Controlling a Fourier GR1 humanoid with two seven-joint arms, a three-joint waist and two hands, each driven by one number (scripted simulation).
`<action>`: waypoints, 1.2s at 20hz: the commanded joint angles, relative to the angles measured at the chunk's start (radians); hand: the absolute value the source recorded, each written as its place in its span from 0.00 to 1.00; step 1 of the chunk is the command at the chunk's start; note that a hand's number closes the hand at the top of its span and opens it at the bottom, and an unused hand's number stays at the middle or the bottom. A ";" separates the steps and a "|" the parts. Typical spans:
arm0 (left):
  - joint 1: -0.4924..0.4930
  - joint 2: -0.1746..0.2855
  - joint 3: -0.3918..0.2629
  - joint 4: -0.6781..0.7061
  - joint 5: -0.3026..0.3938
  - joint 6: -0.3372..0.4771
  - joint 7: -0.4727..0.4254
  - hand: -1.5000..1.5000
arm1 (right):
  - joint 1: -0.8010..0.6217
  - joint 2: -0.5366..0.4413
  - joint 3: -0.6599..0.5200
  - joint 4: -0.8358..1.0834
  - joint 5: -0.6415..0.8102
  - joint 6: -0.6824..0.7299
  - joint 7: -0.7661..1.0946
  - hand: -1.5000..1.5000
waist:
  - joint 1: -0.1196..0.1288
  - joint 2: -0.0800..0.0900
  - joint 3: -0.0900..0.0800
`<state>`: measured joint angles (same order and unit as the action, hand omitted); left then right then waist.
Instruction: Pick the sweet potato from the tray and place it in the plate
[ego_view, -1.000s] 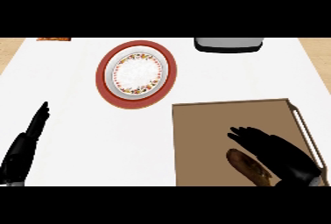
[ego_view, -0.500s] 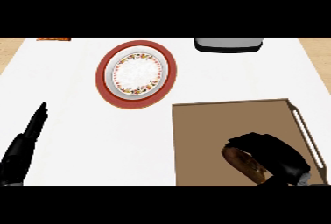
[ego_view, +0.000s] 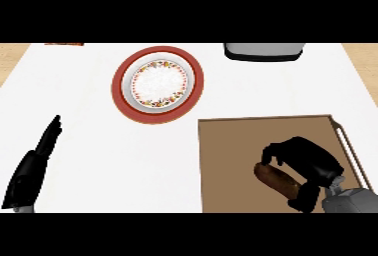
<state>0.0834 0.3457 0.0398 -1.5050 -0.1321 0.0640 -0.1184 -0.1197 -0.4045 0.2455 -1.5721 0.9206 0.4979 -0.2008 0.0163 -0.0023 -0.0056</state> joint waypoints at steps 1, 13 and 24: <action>-0.050 -0.009 -0.030 0.026 -0.019 -0.011 -0.025 0.50 | -0.281 0.026 -0.094 0.261 -0.003 0.014 0.014 1.00 | 0.074 0.034 0.007; -0.108 -0.019 -0.067 0.014 -0.032 -0.029 -0.015 0.50 | -0.675 -0.047 -0.316 0.646 -0.009 -0.200 -0.052 1.00 | 0.155 0.067 0.012; -0.097 -0.025 -0.054 0.037 -0.034 -0.019 0.001 0.50 | -0.920 -0.020 -0.447 0.867 -0.157 -0.360 -0.432 1.00 | 0.109 0.045 0.010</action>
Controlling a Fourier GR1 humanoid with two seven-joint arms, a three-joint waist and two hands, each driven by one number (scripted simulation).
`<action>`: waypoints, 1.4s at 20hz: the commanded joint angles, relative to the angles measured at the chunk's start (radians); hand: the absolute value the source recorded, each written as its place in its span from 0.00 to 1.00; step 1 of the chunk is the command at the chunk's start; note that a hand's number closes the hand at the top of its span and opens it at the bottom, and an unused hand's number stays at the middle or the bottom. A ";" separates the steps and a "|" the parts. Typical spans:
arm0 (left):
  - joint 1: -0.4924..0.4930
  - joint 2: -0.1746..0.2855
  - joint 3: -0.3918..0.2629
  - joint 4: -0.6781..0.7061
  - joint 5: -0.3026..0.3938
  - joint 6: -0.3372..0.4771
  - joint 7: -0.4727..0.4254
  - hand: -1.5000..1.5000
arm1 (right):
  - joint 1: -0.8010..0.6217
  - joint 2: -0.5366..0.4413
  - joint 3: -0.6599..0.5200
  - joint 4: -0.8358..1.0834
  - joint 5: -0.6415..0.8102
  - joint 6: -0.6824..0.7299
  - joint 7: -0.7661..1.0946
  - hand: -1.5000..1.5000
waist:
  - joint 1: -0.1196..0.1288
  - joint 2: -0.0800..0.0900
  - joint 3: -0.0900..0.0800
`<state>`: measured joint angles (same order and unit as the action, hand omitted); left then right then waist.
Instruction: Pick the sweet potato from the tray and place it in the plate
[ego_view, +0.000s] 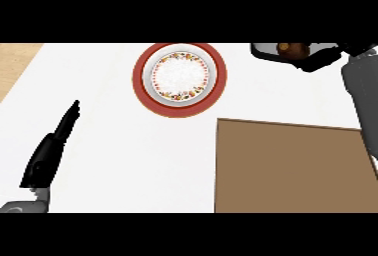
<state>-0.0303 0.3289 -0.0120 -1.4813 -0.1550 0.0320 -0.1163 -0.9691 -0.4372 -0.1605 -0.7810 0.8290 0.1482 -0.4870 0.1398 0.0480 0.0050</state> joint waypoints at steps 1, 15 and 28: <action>0.007 0.003 0.019 0.018 0.015 -0.005 -0.007 0.50 | -0.108 0.022 -0.039 0.106 -0.069 0.002 -0.164 1.00 | -0.017 -0.008 -0.002; 0.045 0.016 0.066 0.049 0.014 -0.005 -0.040 0.50 | -0.426 0.255 -0.034 0.422 -0.080 0.024 -0.176 1.00 | -0.079 -0.031 -0.006; 0.023 0.006 0.048 0.011 -0.002 -0.019 0.006 0.50 | -0.514 0.435 0.076 0.618 -0.024 -0.043 -0.024 1.00 | -0.050 -0.027 -0.007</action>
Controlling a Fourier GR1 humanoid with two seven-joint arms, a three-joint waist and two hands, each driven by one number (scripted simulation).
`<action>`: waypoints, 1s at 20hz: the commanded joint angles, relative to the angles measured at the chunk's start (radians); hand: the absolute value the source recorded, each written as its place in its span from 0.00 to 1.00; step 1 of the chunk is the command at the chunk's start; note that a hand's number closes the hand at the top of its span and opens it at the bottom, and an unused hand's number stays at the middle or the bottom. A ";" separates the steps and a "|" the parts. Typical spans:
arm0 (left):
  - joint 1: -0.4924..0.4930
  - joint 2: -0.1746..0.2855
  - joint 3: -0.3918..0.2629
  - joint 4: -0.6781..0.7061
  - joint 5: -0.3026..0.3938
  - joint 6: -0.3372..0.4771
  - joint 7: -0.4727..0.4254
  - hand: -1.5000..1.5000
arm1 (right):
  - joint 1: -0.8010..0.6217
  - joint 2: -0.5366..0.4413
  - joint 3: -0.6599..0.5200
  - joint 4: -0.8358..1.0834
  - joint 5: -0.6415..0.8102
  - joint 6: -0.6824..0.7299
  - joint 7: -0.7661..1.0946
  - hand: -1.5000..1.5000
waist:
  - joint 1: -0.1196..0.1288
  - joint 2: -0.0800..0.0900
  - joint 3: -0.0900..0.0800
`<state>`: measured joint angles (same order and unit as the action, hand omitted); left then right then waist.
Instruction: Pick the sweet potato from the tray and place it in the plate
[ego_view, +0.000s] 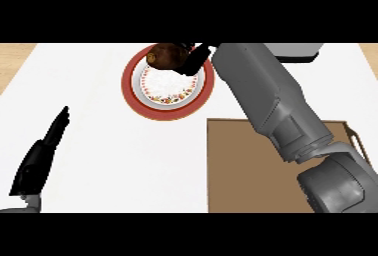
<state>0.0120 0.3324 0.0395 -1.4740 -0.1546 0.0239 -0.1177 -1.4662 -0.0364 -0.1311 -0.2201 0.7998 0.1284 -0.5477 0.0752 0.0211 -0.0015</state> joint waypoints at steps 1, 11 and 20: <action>0.002 -0.010 0.000 0.006 -0.008 0.008 -0.011 0.50 | 0.001 0.035 0.039 0.060 0.016 -0.018 0.004 1.00 | 0.008 0.004 0.000; -0.077 -0.014 -0.028 0.036 -0.024 -0.021 0.000 0.50 | 0.024 0.036 0.010 0.183 -0.099 -0.038 0.124 0.00 | 0.062 0.011 -0.001; -0.067 -0.031 -0.035 0.015 -0.023 -0.020 0.008 0.50 | 0.053 0.036 -0.107 0.156 -0.232 -0.096 0.072 0.00 | 0.065 0.017 0.001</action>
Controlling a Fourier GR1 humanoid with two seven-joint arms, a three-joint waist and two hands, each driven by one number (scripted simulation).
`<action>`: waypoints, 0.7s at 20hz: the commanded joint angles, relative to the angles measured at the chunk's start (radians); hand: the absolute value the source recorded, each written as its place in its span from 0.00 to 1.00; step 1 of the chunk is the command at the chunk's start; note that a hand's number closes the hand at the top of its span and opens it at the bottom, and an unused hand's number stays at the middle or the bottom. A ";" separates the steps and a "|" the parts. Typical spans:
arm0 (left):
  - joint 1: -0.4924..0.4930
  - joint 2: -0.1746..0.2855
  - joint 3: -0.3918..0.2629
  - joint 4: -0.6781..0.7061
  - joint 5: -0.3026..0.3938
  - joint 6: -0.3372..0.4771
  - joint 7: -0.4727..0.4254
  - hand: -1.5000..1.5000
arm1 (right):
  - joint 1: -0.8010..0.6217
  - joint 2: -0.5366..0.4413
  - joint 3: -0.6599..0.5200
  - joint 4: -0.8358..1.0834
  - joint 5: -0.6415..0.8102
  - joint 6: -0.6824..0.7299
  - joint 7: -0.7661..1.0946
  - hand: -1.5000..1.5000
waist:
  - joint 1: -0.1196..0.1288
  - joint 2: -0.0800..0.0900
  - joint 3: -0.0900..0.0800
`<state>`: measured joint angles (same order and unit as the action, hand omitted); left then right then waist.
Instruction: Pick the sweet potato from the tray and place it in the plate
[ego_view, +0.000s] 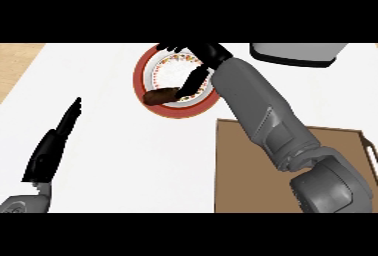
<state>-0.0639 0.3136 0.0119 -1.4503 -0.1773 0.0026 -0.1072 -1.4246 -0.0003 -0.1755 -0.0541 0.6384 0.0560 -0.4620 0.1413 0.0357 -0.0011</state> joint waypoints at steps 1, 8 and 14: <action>0.033 -0.022 -0.012 0.002 -0.017 0.022 -0.007 0.50 | 0.011 0.000 -0.088 -0.015 -0.097 -0.028 -0.010 0.00 | -0.011 -0.001 0.001; 0.028 -0.022 0.002 -0.022 -0.015 0.032 0.023 0.50 | 0.019 -0.041 -0.209 -0.045 -0.215 -0.059 0.058 0.00 | -0.049 0.000 0.002; 0.020 0.005 0.037 0.009 0.009 0.008 -0.024 0.50 | 0.072 -0.178 -0.292 -0.060 -0.300 0.124 -0.016 0.00 | -0.038 0.017 0.002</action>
<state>-0.0398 0.3080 0.0343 -1.4472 -0.1803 0.0223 -0.1216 -1.3846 -0.1067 -0.4257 -0.1043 0.3804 0.1039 -0.4452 0.1010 0.0441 0.0005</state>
